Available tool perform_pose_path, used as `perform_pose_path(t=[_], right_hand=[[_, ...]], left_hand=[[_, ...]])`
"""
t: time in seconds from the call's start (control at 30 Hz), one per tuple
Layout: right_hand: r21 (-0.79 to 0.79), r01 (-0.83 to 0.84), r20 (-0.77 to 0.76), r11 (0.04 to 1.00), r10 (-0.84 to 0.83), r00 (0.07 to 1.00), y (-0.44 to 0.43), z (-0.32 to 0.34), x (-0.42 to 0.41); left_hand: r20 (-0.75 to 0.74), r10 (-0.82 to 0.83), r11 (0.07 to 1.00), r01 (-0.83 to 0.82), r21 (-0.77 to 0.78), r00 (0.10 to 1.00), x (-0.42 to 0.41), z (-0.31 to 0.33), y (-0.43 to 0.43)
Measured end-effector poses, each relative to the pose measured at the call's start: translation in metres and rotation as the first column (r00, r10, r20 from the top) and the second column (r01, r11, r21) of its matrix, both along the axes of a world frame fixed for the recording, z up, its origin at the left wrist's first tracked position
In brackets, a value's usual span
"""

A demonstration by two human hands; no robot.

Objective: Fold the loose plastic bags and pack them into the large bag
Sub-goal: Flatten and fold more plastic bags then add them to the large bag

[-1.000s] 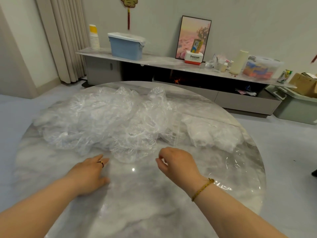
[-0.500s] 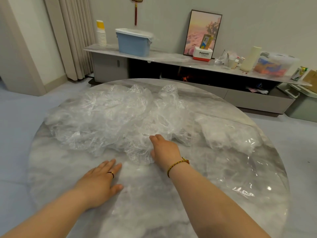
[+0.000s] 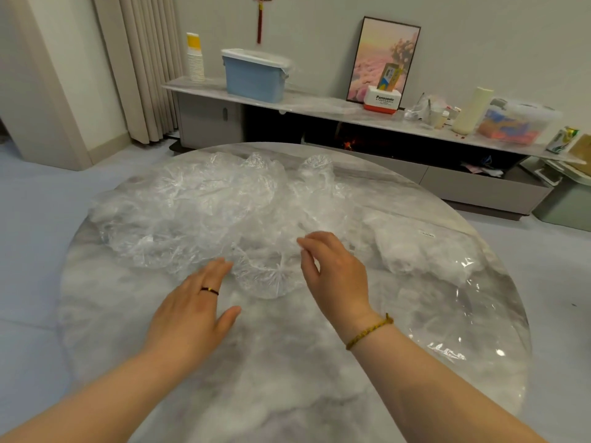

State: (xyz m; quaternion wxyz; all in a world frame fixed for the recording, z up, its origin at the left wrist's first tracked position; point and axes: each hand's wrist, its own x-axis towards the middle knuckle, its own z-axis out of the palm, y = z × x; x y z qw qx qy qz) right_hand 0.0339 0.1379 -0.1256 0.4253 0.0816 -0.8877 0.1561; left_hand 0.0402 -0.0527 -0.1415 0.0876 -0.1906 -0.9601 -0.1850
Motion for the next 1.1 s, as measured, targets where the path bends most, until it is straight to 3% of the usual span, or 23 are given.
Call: perform_pose_path(t=[0.1,0.2,0.27,0.37,0.5,0.63,0.83,0.97,1.1], right_hand=[[0.115,-0.152,0.035,0.982,0.149,0.988,0.004,-0.009,0.038],[0.161,-0.236,0.155,0.958,0.212,0.965,0.009,-0.021,0.076],[0.18,-0.267,0.233,0.947,0.223,0.947,0.016,-0.03,0.097],[0.226,-0.327,0.351,0.917,0.237,0.906,0.026,-0.038,0.118],[0.255,-0.402,0.508,0.879,0.232,0.83,0.032,-0.04,0.131],[0.203,-0.394,0.626,0.896,0.19,0.756,0.038,-0.045,0.135],[0.047,-0.306,0.701,0.951,0.187,0.689,0.042,-0.044,0.137],[-0.028,-0.309,0.72,0.951,0.233,0.653,0.046,-0.04,0.137],[0.052,-0.344,0.733,0.937,0.198,0.65,0.039,-0.041,0.132]], left_hand=[[-0.273,-0.111,0.984,0.144,0.106,0.956,0.005,-0.003,0.004],[-0.295,-0.288,0.949,0.313,0.043,0.911,0.005,-0.001,0.001],[-0.272,-0.435,0.9,0.426,-0.095,0.859,0.006,-0.006,-0.001],[-0.152,-0.658,0.741,0.601,-0.299,0.737,0.012,-0.02,0.001],[-0.012,-0.758,0.597,0.687,-0.415,0.652,0.022,-0.026,0.006],[-0.047,-0.766,0.606,0.696,-0.385,0.641,0.02,-0.025,0.007],[-0.056,-0.675,0.718,0.638,-0.278,0.735,0.017,-0.024,-0.003],[-0.077,-0.608,0.792,0.598,-0.122,0.79,0.02,-0.022,0.001],[-0.056,-0.645,0.752,0.62,-0.225,0.762,0.025,-0.027,0.017]])
